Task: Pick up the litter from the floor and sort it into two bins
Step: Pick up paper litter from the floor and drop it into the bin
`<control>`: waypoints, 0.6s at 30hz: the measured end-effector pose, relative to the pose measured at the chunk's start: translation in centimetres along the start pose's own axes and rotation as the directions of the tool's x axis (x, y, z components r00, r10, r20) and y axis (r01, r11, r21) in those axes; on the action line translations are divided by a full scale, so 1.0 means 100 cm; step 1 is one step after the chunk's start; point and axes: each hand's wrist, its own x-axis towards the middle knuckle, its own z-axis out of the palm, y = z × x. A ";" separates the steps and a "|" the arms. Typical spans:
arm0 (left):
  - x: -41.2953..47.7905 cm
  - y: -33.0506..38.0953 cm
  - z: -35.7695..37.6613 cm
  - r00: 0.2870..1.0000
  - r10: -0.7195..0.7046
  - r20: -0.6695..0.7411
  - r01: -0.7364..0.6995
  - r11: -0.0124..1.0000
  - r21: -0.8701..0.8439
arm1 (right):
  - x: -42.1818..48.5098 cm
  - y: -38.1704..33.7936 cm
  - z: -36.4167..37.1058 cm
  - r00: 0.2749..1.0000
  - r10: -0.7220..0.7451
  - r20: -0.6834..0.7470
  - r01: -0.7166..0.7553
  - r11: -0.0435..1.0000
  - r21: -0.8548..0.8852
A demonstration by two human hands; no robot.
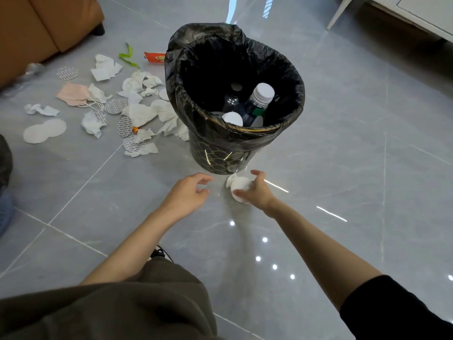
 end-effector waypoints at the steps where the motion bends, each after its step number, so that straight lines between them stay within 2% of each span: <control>1: 0.000 -0.001 -0.001 1.000 -0.005 -0.001 0.005 1.000 -0.005 | 0.002 -0.006 0.006 0.999 0.027 0.017 -0.027 0.999 0.022; 5: -0.001 -0.007 -0.005 1.000 -0.021 -0.018 0.021 0.999 -0.032 | 0.007 -0.022 0.029 0.985 0.170 0.041 -0.174 0.975 0.140; 9: -0.001 -0.010 -0.014 0.998 -0.040 -0.053 0.037 0.997 -0.066 | 0.011 -0.026 0.043 0.977 0.199 -0.078 -0.186 0.971 0.151; 11: -0.001 -0.013 -0.021 0.996 -0.041 -0.078 0.036 0.997 -0.074 | 0.009 -0.025 0.046 0.974 0.208 -0.084 -0.191 0.965 0.178; 14: -0.005 -0.020 -0.033 0.992 -0.067 -0.108 0.059 0.995 -0.076 | -0.001 -0.027 0.056 0.983 0.182 0.004 -0.181 0.973 0.143; 18: -0.010 -0.032 -0.050 0.983 -0.103 -0.150 0.092 0.992 -0.082 | -0.018 -0.038 0.071 0.989 0.056 0.137 -0.079 0.983 0.168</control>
